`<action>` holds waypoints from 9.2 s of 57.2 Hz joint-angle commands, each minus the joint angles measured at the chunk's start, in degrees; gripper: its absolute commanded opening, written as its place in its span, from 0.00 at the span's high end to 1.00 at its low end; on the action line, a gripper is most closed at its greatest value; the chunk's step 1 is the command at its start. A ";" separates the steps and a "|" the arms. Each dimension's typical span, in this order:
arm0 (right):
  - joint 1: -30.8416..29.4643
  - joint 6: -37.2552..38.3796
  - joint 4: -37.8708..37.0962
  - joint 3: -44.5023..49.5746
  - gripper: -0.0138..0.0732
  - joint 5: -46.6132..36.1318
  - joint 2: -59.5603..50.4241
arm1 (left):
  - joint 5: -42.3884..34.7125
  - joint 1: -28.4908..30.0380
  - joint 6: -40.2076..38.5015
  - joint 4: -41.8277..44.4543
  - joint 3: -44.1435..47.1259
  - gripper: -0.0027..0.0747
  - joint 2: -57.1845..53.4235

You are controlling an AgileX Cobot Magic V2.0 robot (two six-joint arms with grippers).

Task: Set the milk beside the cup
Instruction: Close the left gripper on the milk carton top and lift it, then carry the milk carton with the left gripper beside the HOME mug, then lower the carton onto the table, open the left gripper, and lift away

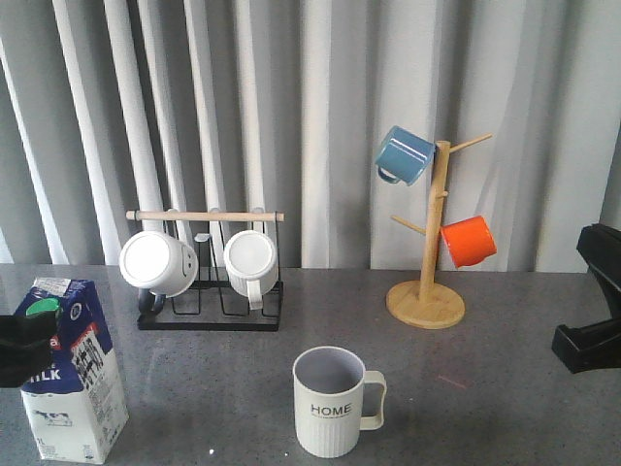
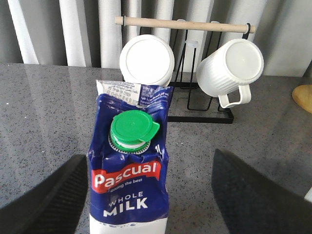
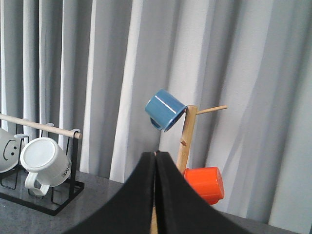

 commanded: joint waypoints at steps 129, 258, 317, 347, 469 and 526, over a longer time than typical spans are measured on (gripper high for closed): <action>-0.40 0.00 -0.44 -1.92 0.85 -3.99 -0.44 | -17.68 2.11 -3.53 -0.61 -1.99 0.08 13.90; -0.40 0.00 -0.44 -1.92 0.85 -3.99 -0.44 | -47.30 -38.50 65.38 -76.44 -19.31 0.87 24.87; -0.40 0.00 -0.44 -1.92 0.85 -3.99 -0.44 | -45.17 -38.50 57.84 -73.90 -23.29 0.87 35.93; -0.40 0.00 -0.44 -1.92 0.85 -3.99 -0.44 | -45.97 -38.38 57.79 -74.06 -23.29 0.87 35.93; -0.40 0.00 -0.44 -1.92 0.85 -3.99 -0.44 | -39.74 -38.44 58.66 -63.42 -23.29 0.98 13.38; -0.21 0.00 -0.44 -1.92 0.85 -3.97 -0.44 | -13.12 -41.40 19.89 -12.32 -12.48 0.98 2.25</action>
